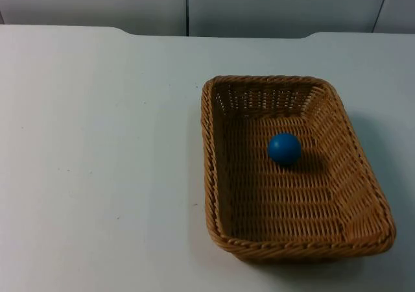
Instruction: Pick up the basket with the left hand and place the ball into the basket with the right hand.
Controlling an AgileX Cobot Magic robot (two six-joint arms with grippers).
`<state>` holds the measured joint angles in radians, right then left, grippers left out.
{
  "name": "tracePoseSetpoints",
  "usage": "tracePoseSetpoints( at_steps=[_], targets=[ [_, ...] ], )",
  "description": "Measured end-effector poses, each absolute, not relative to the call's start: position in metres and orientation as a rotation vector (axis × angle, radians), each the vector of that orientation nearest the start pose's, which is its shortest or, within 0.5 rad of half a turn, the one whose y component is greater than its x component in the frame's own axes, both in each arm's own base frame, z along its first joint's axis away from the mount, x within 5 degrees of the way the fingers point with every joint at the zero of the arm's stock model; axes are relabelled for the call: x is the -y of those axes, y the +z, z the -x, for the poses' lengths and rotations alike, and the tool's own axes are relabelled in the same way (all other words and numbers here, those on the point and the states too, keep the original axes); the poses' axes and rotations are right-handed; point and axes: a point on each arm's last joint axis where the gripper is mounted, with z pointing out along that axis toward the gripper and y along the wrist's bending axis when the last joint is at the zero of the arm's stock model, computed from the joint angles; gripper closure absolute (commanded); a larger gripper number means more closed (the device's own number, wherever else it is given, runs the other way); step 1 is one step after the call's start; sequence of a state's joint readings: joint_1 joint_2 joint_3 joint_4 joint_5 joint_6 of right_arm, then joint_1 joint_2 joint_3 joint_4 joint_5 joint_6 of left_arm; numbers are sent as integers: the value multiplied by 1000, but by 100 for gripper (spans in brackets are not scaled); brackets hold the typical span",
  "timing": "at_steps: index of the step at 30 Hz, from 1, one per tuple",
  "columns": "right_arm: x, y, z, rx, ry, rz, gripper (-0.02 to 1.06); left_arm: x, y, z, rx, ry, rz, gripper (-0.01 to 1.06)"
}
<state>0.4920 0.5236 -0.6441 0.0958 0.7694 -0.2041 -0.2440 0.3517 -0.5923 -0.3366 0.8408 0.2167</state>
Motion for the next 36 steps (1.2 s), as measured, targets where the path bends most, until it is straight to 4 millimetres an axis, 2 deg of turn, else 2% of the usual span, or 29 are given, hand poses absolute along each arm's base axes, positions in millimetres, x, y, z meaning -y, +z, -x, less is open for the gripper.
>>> tracePoseSetpoints(
  at_steps=[1,5,6,10,12,15,16,21,28,32,34,36],
  targets=[
    [-49,323,-79,-2025,281,698,27,35,317,-49,-2027,-414,-392,18],
    [-37,325,-58,-1997,267,684,27,23,313,-22,-2013,-356,-341,18],
    [-37,325,-58,-1997,267,684,27,23,313,-22,-2013,-356,-341,18],
    [-20,323,-36,-2006,237,645,27,12,307,-2,-2012,-306,-288,18],
    [-17,321,-31,-2010,223,638,27,10,305,2,-2014,-298,-277,18],
    [-5,317,-11,-2007,224,610,27,5,301,13,-2010,-275,-250,18],
    [-5,317,-11,-2007,224,610,27,5,301,13,-2010,-275,-250,18],
    [8,312,13,-1951,247,567,27,-1,294,20,-2057,-223,-231,18],
    [14,308,23,-1925,257,548,27,-3,286,19,-2112,-192,-231,18],
    [12,300,19,-1959,245,557,27,-3,281,18,-2134,-184,-233,18],
    [8,286,12,-2001,237,570,27,-3,281,18,-2134,-184,-233,18],
    [6,280,8,-2002,239,571,27,-3,281,18,-2134,-184,-233,18]
  ],
)
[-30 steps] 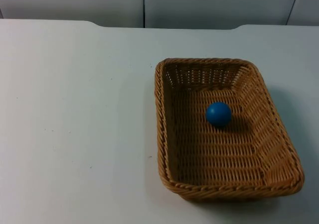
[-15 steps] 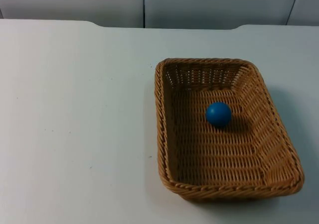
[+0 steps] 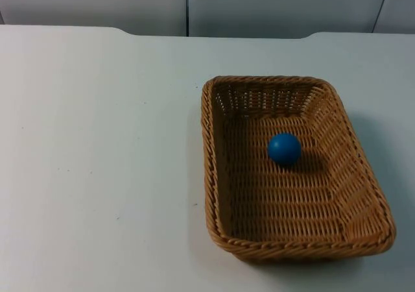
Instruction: Pick up the basket with the left hand and place the ball into the basket with the right hand.
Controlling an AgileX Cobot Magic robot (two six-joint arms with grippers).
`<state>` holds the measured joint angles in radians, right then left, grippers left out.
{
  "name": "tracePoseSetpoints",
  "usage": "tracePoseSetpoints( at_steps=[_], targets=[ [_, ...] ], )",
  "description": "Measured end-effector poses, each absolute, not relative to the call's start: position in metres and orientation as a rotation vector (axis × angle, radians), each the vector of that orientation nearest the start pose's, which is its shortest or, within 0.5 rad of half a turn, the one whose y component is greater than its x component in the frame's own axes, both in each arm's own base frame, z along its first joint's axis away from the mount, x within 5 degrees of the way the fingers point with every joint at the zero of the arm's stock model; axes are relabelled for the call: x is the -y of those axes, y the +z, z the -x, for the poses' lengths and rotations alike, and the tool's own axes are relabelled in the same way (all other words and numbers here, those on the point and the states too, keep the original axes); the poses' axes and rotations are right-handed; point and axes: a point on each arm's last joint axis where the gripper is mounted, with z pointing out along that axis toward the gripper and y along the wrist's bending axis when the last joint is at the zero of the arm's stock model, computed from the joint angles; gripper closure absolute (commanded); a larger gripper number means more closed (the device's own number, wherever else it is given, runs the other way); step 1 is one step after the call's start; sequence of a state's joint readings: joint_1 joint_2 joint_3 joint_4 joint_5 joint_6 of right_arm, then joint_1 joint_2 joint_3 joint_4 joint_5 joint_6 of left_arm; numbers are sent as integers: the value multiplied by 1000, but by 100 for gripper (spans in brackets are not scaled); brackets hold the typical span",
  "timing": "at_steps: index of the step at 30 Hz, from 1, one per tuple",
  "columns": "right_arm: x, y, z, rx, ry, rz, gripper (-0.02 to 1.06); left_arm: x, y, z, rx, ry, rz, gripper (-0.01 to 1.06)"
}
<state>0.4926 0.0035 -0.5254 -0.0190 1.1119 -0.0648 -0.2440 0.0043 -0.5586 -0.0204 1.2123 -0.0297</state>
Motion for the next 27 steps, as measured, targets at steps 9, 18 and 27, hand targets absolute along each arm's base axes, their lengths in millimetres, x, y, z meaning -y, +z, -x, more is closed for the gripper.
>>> tracePoseSetpoints(
  at_steps=[9,18,27],
  targets=[
    [5,280,6,-1989,241,568,27,-3,281,18,-2134,-180,-232,18],
    [5,280,6,-1989,239,568,4,-3,281,18,-2134,-179,-232,18],
    [5,280,6,-1989,239,568,0,-3,281,18,-2132,-179,-232,2]
  ],
)
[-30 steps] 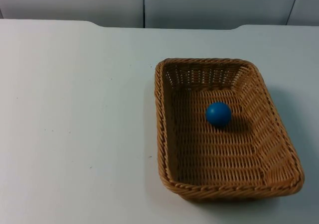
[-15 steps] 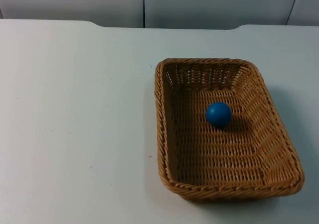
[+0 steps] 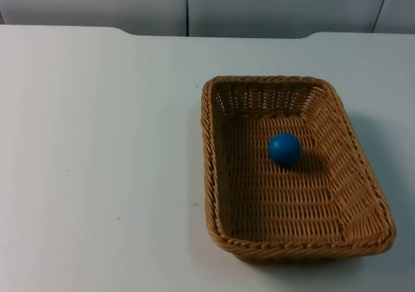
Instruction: Pick up the basket with the left hand and place the ball into the basket with the right hand.
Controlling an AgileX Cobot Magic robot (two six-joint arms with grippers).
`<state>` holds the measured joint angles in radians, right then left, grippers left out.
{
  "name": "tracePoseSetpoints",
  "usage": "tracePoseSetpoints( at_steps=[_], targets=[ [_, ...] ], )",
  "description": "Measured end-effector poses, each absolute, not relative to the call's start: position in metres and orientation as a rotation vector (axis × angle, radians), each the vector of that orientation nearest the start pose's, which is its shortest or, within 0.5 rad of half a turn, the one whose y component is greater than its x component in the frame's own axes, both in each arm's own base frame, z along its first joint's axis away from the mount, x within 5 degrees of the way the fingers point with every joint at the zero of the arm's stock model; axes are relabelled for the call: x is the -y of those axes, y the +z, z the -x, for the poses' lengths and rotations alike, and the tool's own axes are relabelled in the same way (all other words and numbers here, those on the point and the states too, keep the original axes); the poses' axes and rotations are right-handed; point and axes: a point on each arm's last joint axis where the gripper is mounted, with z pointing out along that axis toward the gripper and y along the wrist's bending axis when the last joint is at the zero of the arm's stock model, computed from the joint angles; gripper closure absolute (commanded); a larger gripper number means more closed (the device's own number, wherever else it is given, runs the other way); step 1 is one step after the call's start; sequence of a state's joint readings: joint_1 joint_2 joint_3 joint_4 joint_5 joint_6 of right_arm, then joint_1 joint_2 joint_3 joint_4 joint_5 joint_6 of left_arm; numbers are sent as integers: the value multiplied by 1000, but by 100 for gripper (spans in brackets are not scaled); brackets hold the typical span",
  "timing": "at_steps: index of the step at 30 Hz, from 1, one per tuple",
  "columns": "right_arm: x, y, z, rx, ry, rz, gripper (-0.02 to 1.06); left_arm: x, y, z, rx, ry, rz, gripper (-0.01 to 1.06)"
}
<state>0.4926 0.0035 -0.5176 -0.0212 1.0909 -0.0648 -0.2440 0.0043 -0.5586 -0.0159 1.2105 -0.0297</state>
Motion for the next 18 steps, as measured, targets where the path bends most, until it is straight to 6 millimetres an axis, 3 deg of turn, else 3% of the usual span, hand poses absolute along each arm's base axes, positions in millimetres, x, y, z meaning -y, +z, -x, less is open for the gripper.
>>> tracePoseSetpoints(
  at_steps=[18],
  targets=[
    [5,280,6,-1994,224,546,0,-1,279,8,-2072,-221,-147,0]
  ],
)
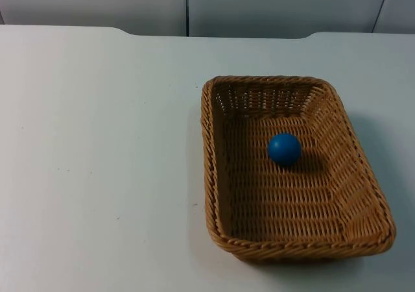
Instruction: Pick up the basket with the left hand and place the ball into the basket with the right hand.
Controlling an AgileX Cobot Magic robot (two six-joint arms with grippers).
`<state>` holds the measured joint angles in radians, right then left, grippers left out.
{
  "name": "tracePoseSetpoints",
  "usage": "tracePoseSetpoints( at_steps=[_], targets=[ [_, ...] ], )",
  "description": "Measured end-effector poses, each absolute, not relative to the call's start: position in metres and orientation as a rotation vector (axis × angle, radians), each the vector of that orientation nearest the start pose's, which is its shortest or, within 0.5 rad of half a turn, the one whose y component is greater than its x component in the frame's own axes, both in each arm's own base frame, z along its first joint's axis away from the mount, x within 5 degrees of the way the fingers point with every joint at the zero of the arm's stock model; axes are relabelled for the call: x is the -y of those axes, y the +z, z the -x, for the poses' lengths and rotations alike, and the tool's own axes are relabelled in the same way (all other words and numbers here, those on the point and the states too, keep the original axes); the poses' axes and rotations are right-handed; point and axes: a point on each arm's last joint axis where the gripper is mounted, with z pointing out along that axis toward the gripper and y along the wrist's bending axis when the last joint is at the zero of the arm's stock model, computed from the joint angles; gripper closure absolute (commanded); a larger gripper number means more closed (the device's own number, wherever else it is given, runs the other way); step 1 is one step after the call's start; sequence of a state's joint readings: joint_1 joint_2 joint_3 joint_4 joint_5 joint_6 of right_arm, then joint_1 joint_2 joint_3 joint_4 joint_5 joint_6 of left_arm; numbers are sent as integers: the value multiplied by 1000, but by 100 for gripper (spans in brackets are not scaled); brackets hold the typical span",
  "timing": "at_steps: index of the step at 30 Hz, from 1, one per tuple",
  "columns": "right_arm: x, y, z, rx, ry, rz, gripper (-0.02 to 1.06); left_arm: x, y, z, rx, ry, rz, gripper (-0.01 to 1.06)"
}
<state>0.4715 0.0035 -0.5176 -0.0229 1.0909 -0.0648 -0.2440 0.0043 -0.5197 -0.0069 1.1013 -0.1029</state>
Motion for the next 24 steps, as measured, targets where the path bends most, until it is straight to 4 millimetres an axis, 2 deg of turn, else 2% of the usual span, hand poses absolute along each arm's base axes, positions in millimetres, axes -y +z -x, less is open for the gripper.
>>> tracePoseSetpoints(
  at_steps=[15,24],
  targets=[
    [3,280,7,-2054,-14,154,0,-1,279,7,-2063,-223,-146,0],
    [2,280,7,-2053,-33,122,0,-1,279,7,-2063,-223,-146,0]
  ],
)
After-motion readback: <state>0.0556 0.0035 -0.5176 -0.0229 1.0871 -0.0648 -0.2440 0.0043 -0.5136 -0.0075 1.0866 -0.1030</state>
